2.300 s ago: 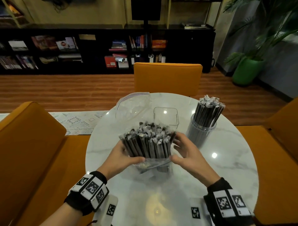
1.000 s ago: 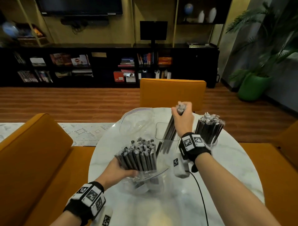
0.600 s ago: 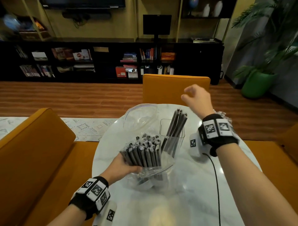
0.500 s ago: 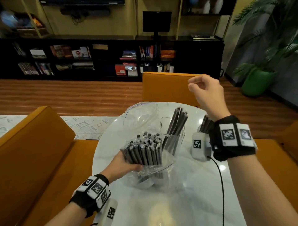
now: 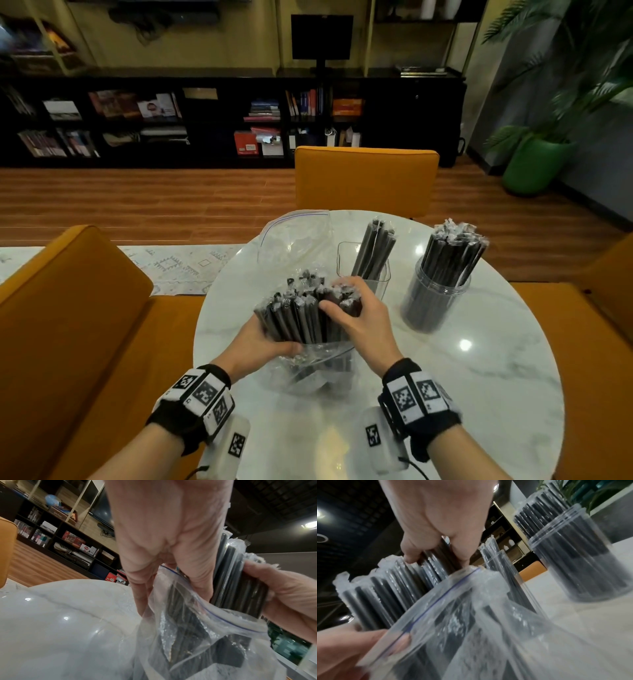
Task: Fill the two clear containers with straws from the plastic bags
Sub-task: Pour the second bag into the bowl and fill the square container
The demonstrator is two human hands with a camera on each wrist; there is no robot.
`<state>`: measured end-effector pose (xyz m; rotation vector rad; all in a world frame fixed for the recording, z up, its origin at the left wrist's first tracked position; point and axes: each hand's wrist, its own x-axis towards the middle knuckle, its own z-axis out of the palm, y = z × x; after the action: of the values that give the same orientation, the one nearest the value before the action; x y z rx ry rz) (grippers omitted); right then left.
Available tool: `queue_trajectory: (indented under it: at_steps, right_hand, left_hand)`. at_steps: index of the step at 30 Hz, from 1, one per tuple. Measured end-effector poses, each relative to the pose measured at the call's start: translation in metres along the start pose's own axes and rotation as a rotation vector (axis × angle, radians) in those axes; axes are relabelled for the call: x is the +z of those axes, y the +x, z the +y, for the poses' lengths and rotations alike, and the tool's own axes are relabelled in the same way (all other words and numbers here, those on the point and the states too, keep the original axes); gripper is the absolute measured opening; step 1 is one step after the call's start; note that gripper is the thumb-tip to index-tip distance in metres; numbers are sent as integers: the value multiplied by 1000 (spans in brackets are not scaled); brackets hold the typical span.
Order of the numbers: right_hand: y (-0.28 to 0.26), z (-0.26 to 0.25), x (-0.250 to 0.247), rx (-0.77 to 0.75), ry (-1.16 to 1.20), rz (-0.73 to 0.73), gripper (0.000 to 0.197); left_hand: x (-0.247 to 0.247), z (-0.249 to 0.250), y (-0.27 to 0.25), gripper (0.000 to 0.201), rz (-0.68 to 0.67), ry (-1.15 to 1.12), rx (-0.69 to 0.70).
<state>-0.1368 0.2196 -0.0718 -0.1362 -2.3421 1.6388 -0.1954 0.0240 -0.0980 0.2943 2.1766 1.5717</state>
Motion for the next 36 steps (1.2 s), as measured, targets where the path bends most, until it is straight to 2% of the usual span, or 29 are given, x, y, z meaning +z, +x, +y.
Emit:
queue_trajectory:
  at_steps: [6,9,13,16,19,22,24,26,30,33,36]
  right_hand:
    - [13,-28,-15,-16,94,118,27]
    - [26,-45,-26,-55,127,184,36]
    - [46,-76,-50,-73,185,182,41]
    - [65,-110,-77,-128,225,209,37]
    - [93,-138,-107,-215,283,312,23]
    - [123,-152,-123,-296,292,456,18]
    - [138,-145,-119,-316,212,564,20]
    - [144,-127,-104,-280,86,607,21]
    - [141,-68,-64,-170,-44,519,23]
    - [143,-41,-45,-41,-48,414,39]
    - [149,-36,-36,-18,-64,284,59]
  left_hand:
    - [-3,-3,1,53,-13,1,-18]
    - [-4,-3,1,50,-15,10,-18]
    - [-6,-1,0,51,-10,-1,-23]
    - [-7,0,-1,52,-19,-4,-33]
    - [-6,2,-2,49,-25,-8,-27]
    - [-5,4,-4,46,-18,-29,-14]
    - [-5,5,-5,46,-18,-41,-10]
    - [-4,5,-7,45,-27,-47,-6]
    - [-5,3,-9,46,-11,-58,-15]
    - [-6,0,-9,45,0,-52,-18]
    - [-6,-2,-10,41,5,-47,-24]
